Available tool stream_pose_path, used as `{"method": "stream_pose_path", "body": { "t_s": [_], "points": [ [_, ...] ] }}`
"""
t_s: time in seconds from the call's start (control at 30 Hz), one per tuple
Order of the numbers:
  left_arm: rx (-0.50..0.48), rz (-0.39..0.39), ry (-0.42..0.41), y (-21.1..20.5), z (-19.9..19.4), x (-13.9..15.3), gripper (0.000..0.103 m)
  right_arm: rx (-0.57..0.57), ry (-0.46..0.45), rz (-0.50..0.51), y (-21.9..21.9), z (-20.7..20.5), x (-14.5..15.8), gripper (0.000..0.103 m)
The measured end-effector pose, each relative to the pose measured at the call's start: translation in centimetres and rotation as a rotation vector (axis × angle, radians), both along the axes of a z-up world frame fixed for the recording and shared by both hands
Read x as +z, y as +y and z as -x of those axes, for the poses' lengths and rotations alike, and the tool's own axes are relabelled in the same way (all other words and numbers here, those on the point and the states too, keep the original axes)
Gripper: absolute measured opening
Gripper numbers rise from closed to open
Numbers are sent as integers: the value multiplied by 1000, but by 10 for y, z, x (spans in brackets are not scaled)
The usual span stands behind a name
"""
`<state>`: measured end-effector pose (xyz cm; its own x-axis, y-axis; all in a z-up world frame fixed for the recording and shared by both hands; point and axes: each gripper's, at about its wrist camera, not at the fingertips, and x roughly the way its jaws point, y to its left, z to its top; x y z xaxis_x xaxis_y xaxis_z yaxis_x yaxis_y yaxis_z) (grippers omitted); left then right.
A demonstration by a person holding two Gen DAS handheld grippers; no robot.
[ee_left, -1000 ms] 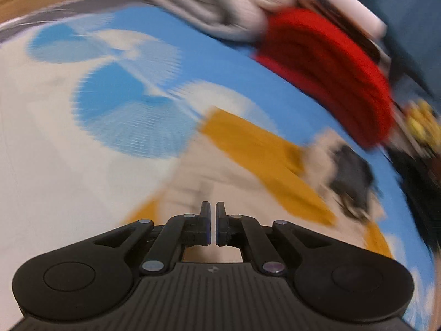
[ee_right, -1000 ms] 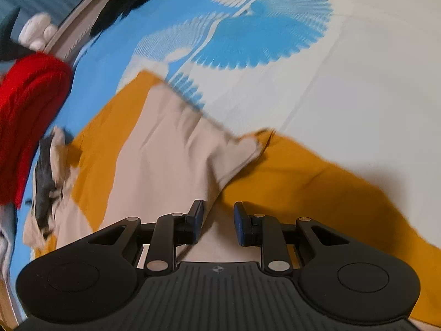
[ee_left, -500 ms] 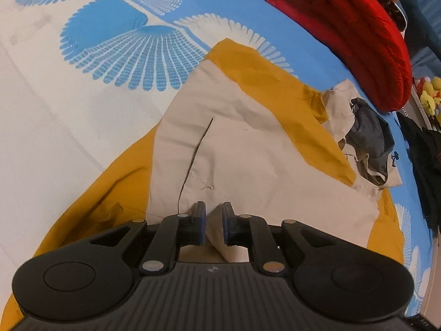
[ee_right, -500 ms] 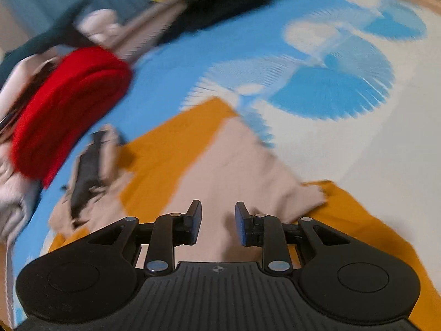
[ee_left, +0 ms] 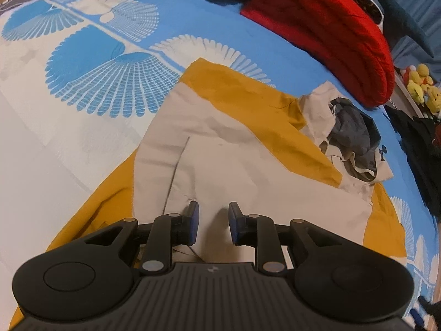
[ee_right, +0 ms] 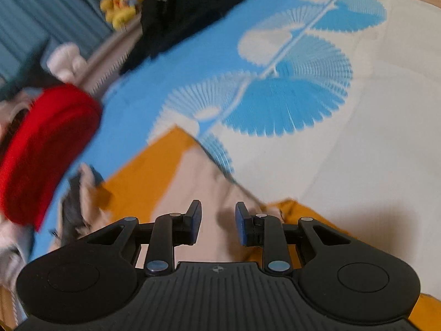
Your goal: Fold large clothes
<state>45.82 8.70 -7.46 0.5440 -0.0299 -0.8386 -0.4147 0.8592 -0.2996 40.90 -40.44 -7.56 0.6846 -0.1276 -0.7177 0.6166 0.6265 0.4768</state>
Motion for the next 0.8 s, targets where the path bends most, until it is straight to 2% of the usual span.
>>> {"method": "stream_pose_path", "body": {
  "t_s": [0.07, 0.17, 0.23, 0.3, 0.33, 0.4, 0.57, 0.7, 0.8],
  "points": [
    [-16, 2, -8, -2, -1, 0, 25, -17, -62, -31, -6, 4, 1, 28],
    [-25, 13, -5, -4, -2, -1, 25, 15, -90, -101, -10, -1, -4, 28],
    [-21, 12, 2, -4, -2, -3, 25, 21, -31, -155, -14, -6, -18, 28],
    [-19, 8, 2, -4, -2, -3, 25, 18, 94, -152, -15, -11, -32, 28],
    [-19, 8, 0, -3, -2, -3, 25, -2, 128, -153, -17, -10, -38, 28],
    [-20, 4, -5, -3, -2, -1, 25, -31, 133, -181, -20, -7, -41, 27],
    [-50, -23, -30, -12, 1, 11, 25, 13, 60, -78, -8, -8, -11, 29],
    [-100, -82, -72, -26, 6, 28, 25, 47, 5, 4, 1, -4, 12, 29],
    [-135, -125, -110, -38, 13, 41, 30, 82, -33, 50, 2, -1, 27, 29]
  ]
}}
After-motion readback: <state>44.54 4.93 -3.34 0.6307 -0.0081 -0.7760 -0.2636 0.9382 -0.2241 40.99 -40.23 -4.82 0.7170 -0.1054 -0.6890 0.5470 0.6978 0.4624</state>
